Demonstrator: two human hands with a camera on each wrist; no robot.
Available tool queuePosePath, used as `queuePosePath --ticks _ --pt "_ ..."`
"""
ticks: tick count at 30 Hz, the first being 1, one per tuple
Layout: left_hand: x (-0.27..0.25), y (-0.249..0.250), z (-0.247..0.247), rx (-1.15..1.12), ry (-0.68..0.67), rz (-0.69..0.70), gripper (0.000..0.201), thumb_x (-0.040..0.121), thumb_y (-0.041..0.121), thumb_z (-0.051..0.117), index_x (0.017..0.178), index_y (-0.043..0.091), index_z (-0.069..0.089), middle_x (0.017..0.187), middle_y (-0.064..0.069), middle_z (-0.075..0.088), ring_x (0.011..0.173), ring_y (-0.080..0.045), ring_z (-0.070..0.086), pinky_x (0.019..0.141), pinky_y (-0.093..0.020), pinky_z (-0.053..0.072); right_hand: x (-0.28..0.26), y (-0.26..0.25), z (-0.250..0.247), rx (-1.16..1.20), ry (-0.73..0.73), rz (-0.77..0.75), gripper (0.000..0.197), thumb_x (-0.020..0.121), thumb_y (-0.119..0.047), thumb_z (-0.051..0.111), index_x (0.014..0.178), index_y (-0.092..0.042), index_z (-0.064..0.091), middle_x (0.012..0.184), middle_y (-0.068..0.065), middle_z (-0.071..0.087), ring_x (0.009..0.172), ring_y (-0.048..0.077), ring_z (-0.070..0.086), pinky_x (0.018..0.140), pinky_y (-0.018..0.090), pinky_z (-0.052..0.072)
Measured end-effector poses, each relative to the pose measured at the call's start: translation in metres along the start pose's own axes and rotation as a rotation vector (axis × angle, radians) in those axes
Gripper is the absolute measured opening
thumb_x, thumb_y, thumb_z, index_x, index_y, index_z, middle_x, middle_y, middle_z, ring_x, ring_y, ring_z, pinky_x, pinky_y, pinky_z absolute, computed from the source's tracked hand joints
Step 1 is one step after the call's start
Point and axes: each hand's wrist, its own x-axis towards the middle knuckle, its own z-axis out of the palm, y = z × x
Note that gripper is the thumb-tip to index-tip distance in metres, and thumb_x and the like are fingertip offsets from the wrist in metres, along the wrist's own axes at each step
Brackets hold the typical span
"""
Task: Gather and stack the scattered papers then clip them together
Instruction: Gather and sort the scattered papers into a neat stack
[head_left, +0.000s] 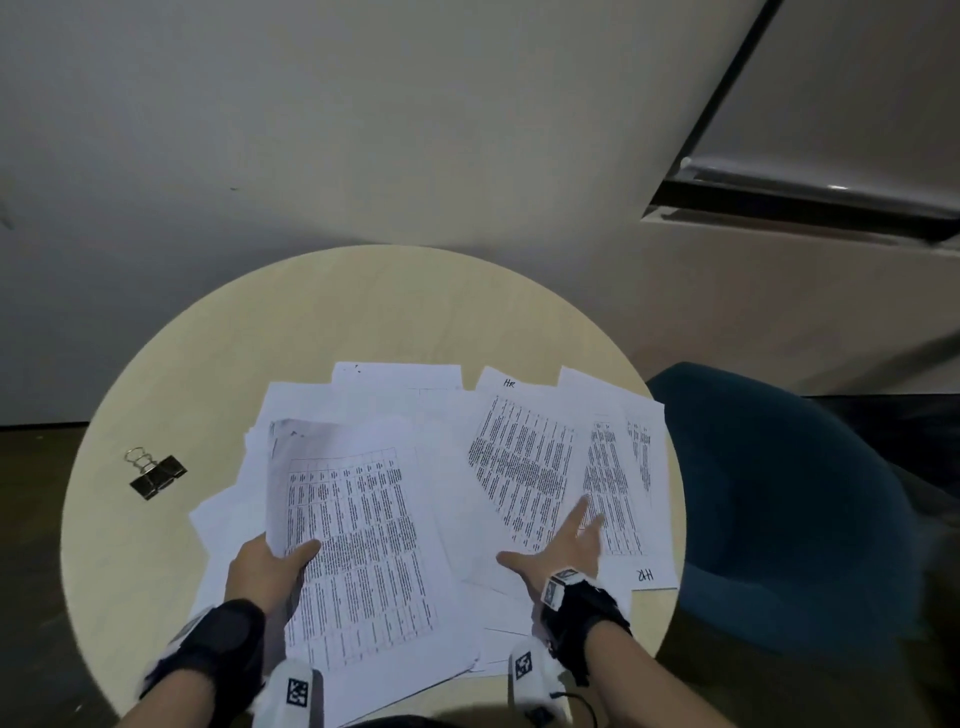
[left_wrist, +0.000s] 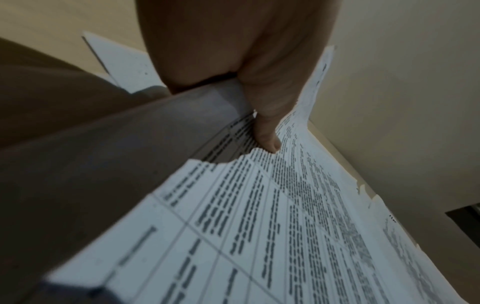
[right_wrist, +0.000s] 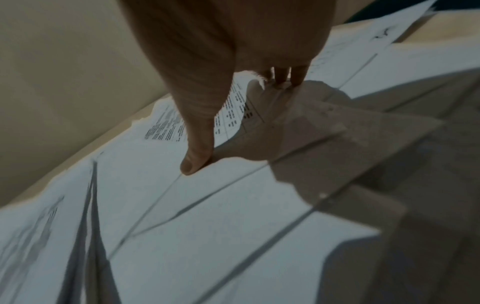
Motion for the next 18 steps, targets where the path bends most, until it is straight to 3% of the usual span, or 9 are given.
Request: queuePosePath --ticks 3,7,9,12,15,18 --pt "0.0 -0.004 -0.001 -0.036 -0.021 -0.016 0.033 0.078 0.022 0.077 0.064 0.003 0.055 0.047 -0.013 0.057 0.042 -0.025 0.05 0.049 -0.031 0.042 -0.003 0.001 0.003 0.007 0.027 0.156 0.151 0.054 -0.077 0.071 0.147 -0.012 -0.028 0.157 0.021 -0.02 0.147 0.036 -0.014 0.119 0.052 0.008" --pt "-0.003 -0.001 -0.001 -0.047 -0.014 -0.026 0.032 0.078 0.021 0.078 0.066 0.002 0.056 0.051 -0.013 0.058 0.045 -0.024 0.05 0.049 -0.029 0.041 -0.002 -0.005 0.003 0.015 0.037 0.064 0.142 0.061 -0.069 0.074 0.149 -0.009 -0.019 0.161 0.013 -0.008 0.148 0.033 -0.002 0.119 0.051 0.006" --pt "-0.006 0.002 0.0 -0.085 -0.019 -0.031 0.029 0.08 0.017 0.076 0.069 0.0 0.055 0.052 -0.014 0.055 0.043 -0.022 0.046 0.04 -0.022 0.038 -0.001 -0.009 -0.002 0.01 0.023 0.029 0.145 0.06 -0.063 0.078 0.148 -0.009 -0.023 0.162 0.009 -0.005 0.149 0.031 0.0 0.12 0.049 0.007" --pt "-0.01 0.004 0.001 -0.129 -0.021 -0.034 0.024 0.081 0.011 0.074 0.079 -0.005 0.057 0.056 -0.015 0.053 0.044 -0.019 0.043 0.03 -0.015 0.03 -0.001 -0.016 -0.01 0.016 -0.002 0.021 0.144 0.062 -0.054 0.082 0.148 -0.01 -0.024 0.16 0.011 0.013 0.147 0.029 0.017 0.119 0.044 0.018" --pt "-0.008 0.002 -0.001 -0.157 -0.032 -0.041 0.026 0.08 0.013 0.075 0.075 -0.003 0.056 0.051 -0.015 0.052 0.042 -0.02 0.042 0.036 -0.02 0.034 -0.003 -0.022 -0.011 0.029 0.02 -0.019 0.145 0.059 -0.053 0.084 0.148 -0.013 -0.023 0.148 0.011 0.041 0.132 0.028 0.045 0.106 0.04 0.041" --pt "-0.007 -0.001 -0.001 -0.189 -0.061 -0.075 0.027 0.079 0.013 0.076 0.071 0.0 0.054 0.047 -0.014 0.049 0.041 -0.019 0.04 0.044 -0.026 0.034 -0.006 -0.02 -0.005 0.108 0.05 -0.037 0.134 0.064 -0.048 0.082 0.151 -0.014 -0.014 0.152 0.011 0.033 0.138 0.029 0.036 0.109 0.042 0.038"
